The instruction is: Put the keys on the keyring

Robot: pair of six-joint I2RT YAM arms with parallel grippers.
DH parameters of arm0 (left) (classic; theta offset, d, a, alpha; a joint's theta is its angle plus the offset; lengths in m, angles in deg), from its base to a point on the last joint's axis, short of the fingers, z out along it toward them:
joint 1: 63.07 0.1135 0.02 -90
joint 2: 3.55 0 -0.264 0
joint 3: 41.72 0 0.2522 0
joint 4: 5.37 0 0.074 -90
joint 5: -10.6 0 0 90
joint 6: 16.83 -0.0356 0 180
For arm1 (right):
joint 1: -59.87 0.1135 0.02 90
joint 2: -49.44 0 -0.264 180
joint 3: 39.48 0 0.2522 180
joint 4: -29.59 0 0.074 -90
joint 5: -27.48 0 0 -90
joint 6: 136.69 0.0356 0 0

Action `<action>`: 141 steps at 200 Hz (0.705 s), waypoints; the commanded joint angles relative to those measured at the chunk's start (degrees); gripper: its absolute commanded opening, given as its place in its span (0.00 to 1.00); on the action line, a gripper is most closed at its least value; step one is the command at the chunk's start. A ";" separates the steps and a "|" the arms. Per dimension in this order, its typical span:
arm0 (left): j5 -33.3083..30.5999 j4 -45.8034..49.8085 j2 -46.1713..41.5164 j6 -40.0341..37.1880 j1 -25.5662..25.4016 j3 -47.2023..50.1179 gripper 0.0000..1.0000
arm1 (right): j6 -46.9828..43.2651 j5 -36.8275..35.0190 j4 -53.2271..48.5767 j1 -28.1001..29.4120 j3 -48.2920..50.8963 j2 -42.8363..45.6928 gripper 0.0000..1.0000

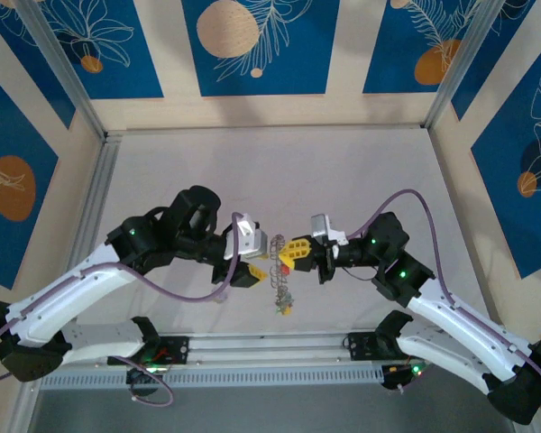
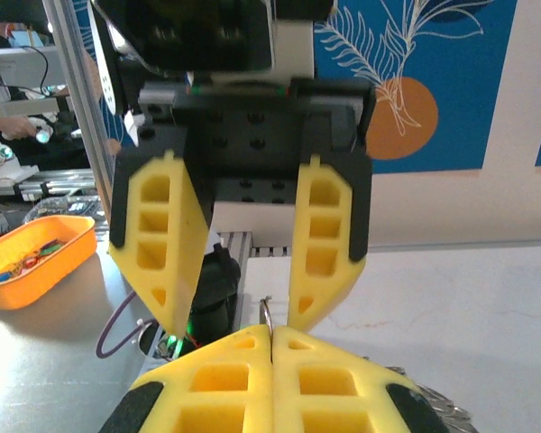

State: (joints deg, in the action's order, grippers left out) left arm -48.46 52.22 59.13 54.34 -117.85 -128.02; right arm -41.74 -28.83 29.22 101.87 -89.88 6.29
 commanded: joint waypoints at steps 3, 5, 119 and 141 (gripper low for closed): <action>1.83 -9.65 -3.33 4.28 -0.59 3.59 0.42 | 2.63 2.25 7.91 -0.10 0.57 1.67 0.00; 1.91 -10.24 -3.48 4.47 -0.59 3.99 0.42 | 2.72 2.30 8.20 -0.08 0.73 1.72 0.00; 1.15 -17.44 -3.39 5.35 -0.41 4.86 0.29 | 3.14 1.82 8.36 0.54 0.96 1.41 0.00; 1.21 -17.18 -2.06 4.91 -0.43 4.27 0.24 | 2.88 1.90 8.02 0.58 0.68 1.32 0.00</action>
State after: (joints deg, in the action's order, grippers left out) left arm -48.13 36.24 55.83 59.39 -117.85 -121.79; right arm -39.16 -26.93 34.68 101.94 -89.05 6.92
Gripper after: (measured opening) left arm 0.264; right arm 0.049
